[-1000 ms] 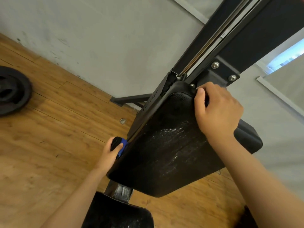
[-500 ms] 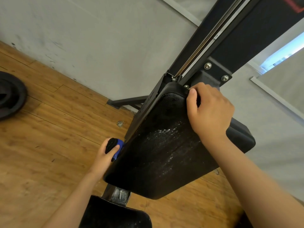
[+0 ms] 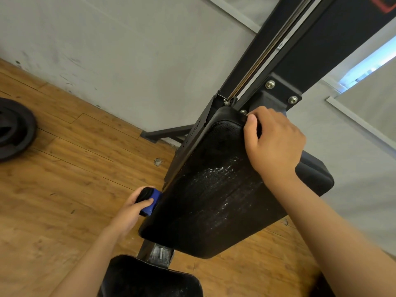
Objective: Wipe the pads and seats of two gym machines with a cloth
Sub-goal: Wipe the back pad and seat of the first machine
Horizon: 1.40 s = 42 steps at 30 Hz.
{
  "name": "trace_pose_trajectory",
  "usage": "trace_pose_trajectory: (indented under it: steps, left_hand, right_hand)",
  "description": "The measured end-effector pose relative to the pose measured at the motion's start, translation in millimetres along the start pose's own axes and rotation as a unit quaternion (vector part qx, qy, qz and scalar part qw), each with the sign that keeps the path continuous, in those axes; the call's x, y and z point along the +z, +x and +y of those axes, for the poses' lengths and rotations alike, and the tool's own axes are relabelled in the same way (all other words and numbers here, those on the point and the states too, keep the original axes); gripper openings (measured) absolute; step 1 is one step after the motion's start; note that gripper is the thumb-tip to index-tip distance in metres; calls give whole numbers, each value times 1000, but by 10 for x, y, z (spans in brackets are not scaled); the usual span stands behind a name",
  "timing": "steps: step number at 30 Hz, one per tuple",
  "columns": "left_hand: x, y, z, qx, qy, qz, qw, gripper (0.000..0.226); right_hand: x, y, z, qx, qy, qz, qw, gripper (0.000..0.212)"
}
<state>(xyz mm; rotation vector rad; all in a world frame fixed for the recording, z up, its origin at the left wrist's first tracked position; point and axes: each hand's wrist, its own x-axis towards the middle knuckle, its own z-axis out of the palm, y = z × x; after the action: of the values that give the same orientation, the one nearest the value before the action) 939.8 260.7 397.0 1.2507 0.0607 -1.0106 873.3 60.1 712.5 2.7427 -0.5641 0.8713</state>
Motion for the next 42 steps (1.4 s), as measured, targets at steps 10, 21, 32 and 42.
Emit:
trace_pose_trajectory:
  steps: [10,21,32,42]
  left_hand:
    - [-69,57,-540,-2,87,90,992,30]
    - [-139,61,-198,-15,4,-21,1000,31]
    - [-104,219,-567,-35,77,70,994,36]
    - [-253,281,-531,-49,57,33,997,30]
  right_hand:
    - [1,22,-12,0,3,5,1000,41]
    - [-11,-7,-23,4,-2,12,1000,38]
    - [3,-4,-30,22,7,5,1000,42]
    - [23,-22,-13,25,1,3,1000,44]
